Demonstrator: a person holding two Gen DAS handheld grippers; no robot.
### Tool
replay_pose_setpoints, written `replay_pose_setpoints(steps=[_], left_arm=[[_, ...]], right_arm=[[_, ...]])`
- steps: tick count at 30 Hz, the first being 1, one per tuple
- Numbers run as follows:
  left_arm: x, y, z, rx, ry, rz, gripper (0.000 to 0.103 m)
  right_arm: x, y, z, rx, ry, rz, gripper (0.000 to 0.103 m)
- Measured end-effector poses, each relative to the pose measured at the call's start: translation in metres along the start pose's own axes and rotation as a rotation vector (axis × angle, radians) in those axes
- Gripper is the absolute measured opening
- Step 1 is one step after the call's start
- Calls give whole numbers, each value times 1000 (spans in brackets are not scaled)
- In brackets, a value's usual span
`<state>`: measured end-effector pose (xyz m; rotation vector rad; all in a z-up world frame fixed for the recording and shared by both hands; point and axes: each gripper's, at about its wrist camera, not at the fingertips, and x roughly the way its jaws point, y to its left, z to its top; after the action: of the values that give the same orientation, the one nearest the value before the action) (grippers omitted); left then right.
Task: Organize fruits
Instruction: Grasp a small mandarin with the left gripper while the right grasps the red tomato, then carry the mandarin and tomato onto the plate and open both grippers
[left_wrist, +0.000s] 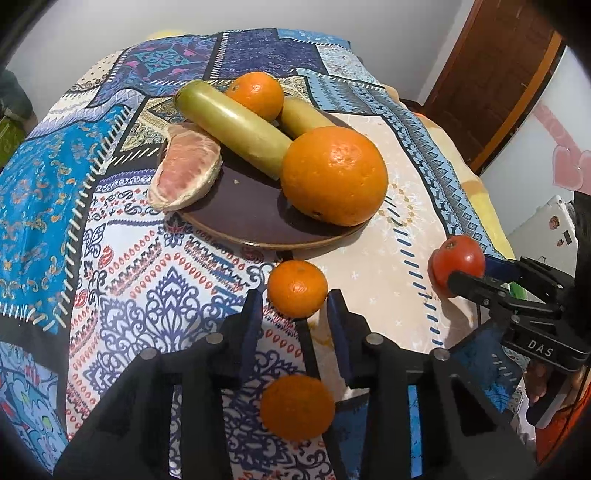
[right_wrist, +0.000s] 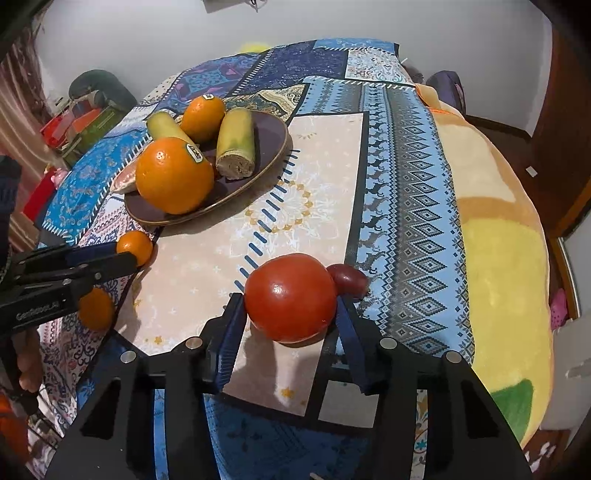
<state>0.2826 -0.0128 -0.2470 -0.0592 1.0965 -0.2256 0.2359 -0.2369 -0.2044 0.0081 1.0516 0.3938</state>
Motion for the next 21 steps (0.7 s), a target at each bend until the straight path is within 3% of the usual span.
replay_pose_setpoints(steps=[10,21], left_arm=[[-1,2,3,4,-11,-7,33],[-44,14,11,-16,-107,5,33]], right_arm=[[-13,5,6,-11,-36,9,45],[-32,22,30,-64,-111,12,45]])
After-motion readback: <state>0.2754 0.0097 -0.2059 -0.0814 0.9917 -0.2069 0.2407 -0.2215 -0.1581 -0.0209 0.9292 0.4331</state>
